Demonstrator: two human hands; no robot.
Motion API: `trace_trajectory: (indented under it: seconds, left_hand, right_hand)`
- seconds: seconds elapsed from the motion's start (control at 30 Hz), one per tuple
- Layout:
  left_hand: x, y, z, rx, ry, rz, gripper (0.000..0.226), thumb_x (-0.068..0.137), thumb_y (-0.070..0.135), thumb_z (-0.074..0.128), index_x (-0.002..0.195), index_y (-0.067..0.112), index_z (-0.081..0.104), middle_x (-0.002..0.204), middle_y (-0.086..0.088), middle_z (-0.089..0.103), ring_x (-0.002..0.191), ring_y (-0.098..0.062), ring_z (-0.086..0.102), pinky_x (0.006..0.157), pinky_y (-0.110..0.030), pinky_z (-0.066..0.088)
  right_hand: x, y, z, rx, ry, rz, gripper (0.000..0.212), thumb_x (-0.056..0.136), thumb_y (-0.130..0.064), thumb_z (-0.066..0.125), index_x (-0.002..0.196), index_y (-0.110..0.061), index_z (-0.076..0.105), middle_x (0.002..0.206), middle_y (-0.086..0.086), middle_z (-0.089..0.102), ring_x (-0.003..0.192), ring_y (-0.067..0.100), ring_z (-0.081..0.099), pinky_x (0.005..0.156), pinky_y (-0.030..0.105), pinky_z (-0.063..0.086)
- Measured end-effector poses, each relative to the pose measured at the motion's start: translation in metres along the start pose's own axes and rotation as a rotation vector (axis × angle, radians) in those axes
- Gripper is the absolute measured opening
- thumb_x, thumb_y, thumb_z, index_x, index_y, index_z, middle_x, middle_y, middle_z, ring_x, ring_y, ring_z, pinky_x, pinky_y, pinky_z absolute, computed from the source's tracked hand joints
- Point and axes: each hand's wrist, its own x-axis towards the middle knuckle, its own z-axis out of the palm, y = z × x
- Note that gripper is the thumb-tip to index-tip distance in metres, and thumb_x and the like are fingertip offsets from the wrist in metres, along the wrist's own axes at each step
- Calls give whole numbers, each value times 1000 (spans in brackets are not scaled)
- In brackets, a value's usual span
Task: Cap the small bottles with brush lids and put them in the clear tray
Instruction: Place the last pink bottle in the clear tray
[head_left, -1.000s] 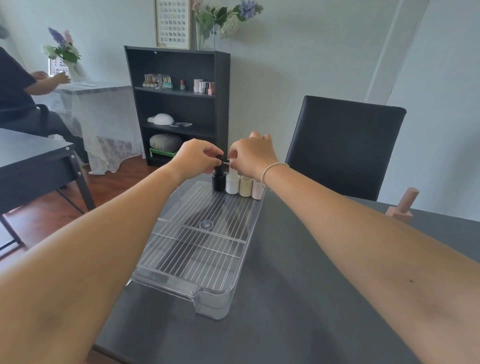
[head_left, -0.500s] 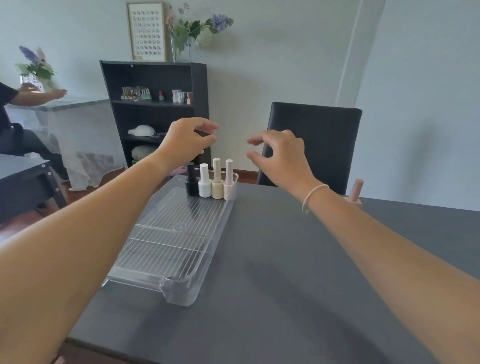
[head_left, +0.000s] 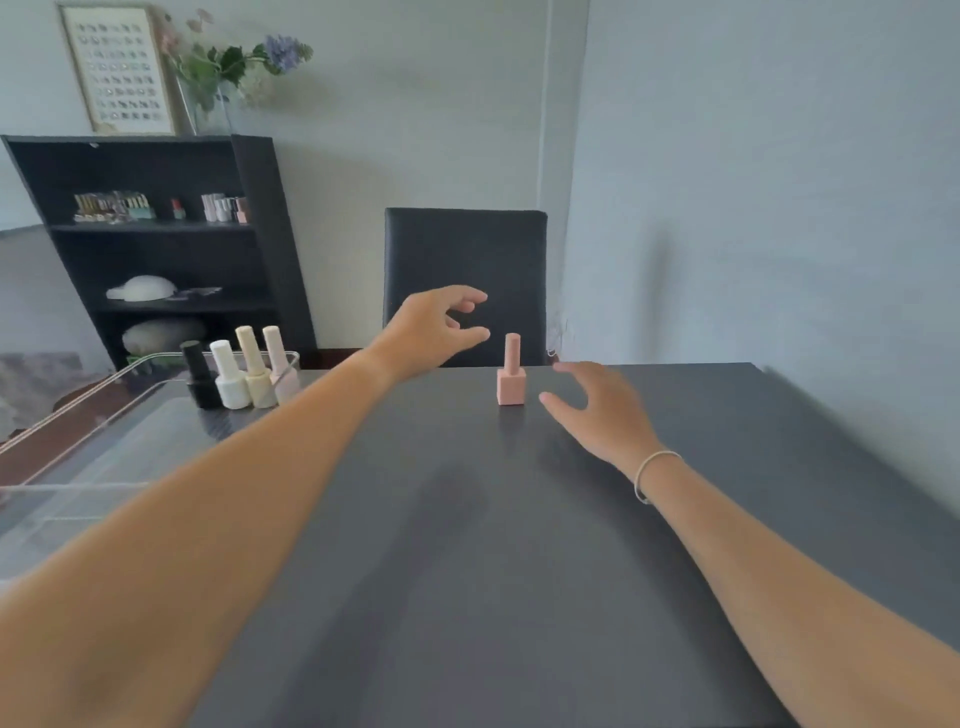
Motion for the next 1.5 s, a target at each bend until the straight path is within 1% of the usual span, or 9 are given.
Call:
trace_trajectory:
  seconds: [0.17,0.3,0.53,0.87,1.03,1.13,1.3,1.4,1.5]
  left_hand:
    - [0,-14,11,-7,-20,-40,50,82,31,65,129,29,47,124,3,53,94,-12,55,65,-13,39]
    - [15,10,69,-6,-95,-62,49,81,29,66,127,27,49,119,4,54,89,-10,57,65,-11,39]
    - [20,2,72,-67,5,-73,29,83,19,61,111,26,58,98,9,62,77,-2,55,64,-14,41]
    - [20,2,74,-143,77,-77,16,81,11,58,95,19,61,81,11,63,78,-8,58,78,-30,53]
    - [12,-2,44,-169,106,-86,16,82,11,58,96,18,61,82,7,65,78,-12,60,75,-28,55]
    - [6,-6,11,-140,147,-85,17,83,11,58,99,17,62,85,7,63,71,-13,61,64,-15,53]
    - [-14,-22,-52,-79,245,-92,18,84,11,60,100,18,62,88,3,63,79,-15,62,68,-23,56]
    - [-30,-37,-89,-33,304,-115,17,84,13,61,100,21,61,92,1,63,82,-14,63,61,-15,54]
    - [-51,-53,-125,3,383,-163,16,84,17,62,99,23,62,93,2,64,81,-11,63,56,-11,50]
  right_hand:
    - [5,-10,12,-141,-175,32,55,85,-53,49,132,-24,46,143,-3,45,133,19,36,111,37,27]
    - [-3,42,2,-168,-241,113,52,85,-56,44,126,-25,50,139,-3,47,130,19,40,111,39,26]
    - [2,32,6,-173,-198,82,51,85,-56,44,125,-25,51,137,-2,48,128,19,40,108,38,25]
    - [2,32,5,-172,-208,90,52,85,-56,44,126,-25,51,138,-1,47,129,21,40,109,39,24]
    - [2,24,3,-116,-193,89,48,85,-53,47,124,-25,52,137,-4,48,127,19,42,109,41,26]
    - [3,6,7,25,-156,49,45,86,-49,49,123,-24,53,136,-5,49,126,18,44,106,37,31]
    - [2,-56,31,317,-149,-113,33,87,-38,53,117,-24,57,125,-7,57,116,10,49,100,29,38]
    - [-4,-101,50,417,-171,-246,31,88,-34,55,116,-23,58,120,-6,59,102,3,48,95,24,40]
    - [-12,-145,69,462,-223,-404,37,89,-35,54,123,-24,53,127,-5,55,107,2,46,93,18,37]
